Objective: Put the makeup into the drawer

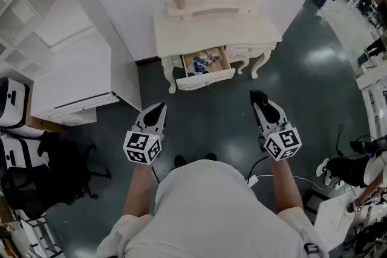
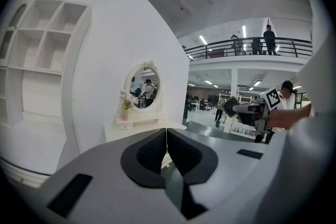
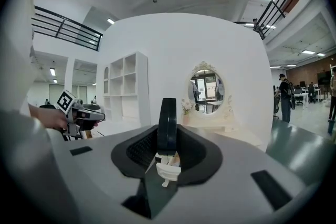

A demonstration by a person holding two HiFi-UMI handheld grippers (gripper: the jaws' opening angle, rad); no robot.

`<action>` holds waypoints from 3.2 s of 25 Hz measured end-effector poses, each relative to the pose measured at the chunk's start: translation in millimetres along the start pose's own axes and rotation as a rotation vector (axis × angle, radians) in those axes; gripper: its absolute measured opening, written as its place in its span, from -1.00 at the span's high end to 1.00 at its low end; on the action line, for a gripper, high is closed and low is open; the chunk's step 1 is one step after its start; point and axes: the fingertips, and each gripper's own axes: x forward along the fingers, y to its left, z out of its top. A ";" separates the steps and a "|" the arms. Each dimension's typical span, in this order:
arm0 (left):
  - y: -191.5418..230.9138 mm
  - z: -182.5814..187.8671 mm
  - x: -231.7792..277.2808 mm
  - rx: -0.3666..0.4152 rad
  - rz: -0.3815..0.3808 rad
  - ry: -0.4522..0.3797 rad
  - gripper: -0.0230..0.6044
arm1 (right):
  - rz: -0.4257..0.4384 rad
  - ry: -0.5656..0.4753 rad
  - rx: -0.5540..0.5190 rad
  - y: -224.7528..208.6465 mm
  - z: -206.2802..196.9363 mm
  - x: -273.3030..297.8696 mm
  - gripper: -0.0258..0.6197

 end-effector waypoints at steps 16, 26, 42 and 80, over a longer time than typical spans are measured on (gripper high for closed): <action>-42.4 -10.1 17.1 -0.016 0.066 0.008 0.87 | 0.075 0.010 -0.012 -40.8 -9.7 -8.8 0.59; -65.5 -16.8 29.8 -0.024 0.089 0.015 0.87 | 0.105 0.028 -0.002 -64.5 -20.3 -12.7 0.59; -47.3 -15.8 63.9 -0.037 0.089 0.028 0.87 | 0.122 0.057 0.000 -77.0 -23.4 23.8 0.59; 128.3 26.3 238.8 0.059 -0.282 0.099 0.87 | -0.045 0.131 0.031 -78.9 -0.3 227.5 0.59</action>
